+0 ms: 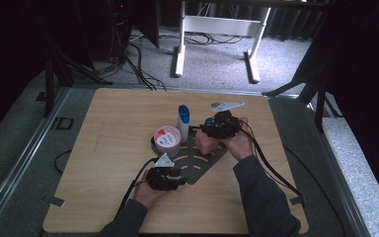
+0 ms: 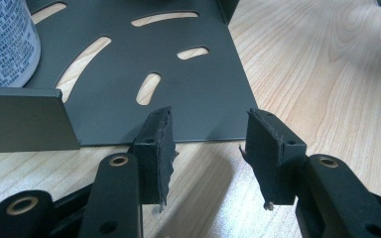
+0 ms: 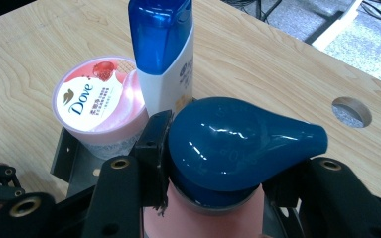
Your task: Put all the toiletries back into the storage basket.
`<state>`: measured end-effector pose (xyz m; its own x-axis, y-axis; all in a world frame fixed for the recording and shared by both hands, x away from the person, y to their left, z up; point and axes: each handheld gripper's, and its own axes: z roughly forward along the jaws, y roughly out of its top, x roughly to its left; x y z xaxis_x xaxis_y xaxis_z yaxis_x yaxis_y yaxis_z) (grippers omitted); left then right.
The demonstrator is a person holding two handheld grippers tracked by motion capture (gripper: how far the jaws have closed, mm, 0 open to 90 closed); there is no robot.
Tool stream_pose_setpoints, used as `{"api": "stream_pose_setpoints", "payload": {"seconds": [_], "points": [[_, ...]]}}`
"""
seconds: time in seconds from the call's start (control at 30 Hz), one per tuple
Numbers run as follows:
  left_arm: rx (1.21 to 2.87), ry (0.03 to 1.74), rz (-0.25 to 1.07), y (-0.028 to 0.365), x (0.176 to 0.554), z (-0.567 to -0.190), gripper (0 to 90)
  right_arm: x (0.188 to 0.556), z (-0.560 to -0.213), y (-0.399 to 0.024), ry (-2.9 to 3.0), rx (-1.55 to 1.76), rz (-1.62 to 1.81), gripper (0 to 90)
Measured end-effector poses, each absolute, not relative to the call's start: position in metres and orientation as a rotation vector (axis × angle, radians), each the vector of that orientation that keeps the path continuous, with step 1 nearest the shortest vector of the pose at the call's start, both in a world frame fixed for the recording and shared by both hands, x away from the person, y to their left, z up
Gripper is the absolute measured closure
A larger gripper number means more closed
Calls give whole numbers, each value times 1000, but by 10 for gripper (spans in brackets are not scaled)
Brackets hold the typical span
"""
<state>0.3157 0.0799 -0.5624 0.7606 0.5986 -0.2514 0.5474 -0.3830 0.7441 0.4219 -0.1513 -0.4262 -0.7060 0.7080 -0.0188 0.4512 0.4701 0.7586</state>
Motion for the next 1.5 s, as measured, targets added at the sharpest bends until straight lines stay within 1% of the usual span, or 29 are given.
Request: {"api": "stream_pose_setpoints", "payload": {"seconds": [0.97,1.5], "points": [[2071,857,72,80,316,-562,538,445,-439,-144,2382,1056,1097,527],[2071,857,73,80,316,-562,538,450,-444,-141,2371,1091,1114,527]]}}
